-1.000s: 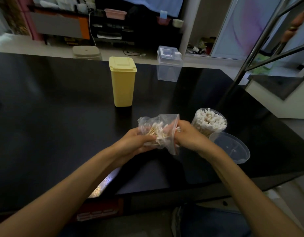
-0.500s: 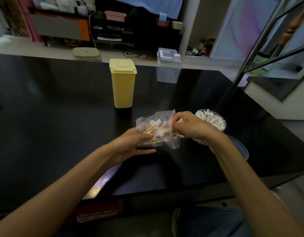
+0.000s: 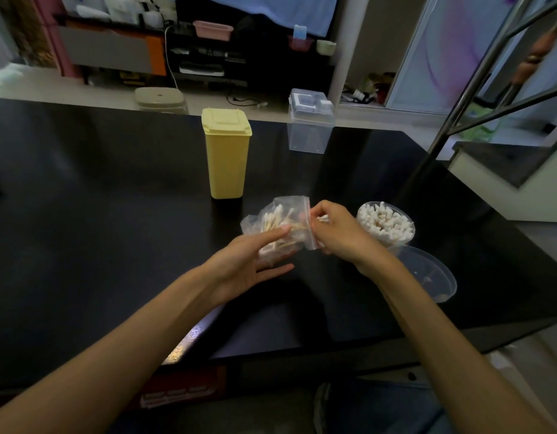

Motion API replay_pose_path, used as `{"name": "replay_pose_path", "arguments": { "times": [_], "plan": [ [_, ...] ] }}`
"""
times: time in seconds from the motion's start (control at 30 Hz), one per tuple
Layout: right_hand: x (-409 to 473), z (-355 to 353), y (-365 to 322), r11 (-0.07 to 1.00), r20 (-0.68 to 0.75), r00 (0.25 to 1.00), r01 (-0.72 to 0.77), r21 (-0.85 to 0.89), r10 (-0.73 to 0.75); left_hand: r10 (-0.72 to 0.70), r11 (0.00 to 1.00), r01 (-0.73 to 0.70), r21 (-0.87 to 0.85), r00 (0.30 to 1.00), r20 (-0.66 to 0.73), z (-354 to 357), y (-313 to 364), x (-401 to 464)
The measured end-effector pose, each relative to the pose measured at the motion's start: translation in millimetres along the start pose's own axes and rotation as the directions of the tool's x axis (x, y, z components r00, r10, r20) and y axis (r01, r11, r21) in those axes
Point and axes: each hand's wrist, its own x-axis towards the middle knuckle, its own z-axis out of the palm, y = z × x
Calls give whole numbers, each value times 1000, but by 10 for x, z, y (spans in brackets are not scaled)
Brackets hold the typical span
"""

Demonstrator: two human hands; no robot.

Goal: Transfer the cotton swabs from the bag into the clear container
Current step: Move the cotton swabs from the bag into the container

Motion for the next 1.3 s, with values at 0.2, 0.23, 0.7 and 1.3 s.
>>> {"name": "replay_pose_path", "arguments": {
  "times": [0.2, 0.23, 0.7, 1.3],
  "plan": [
    [-55, 133, 9, 983, -26, 1000, -16, -182, 12, 78, 996, -74, 43, 990, -114, -14, -46, 49],
    [-65, 143, 11, 982, -13, 1000, -23, -189, 21, 91, 994, -84, 64, 990, -111, -20, -44, 50],
    [-28, 283, 56, 996, -67, 998, -7, -88, 1, 245, 954, -220, 202, 964, -106, -61, -70, 57],
    [56, 205, 80, 989, -115, 991, 76, 128, -62, 215, 853, -17, 522, 922, -322, -246, 177, 73]
  ]
}}
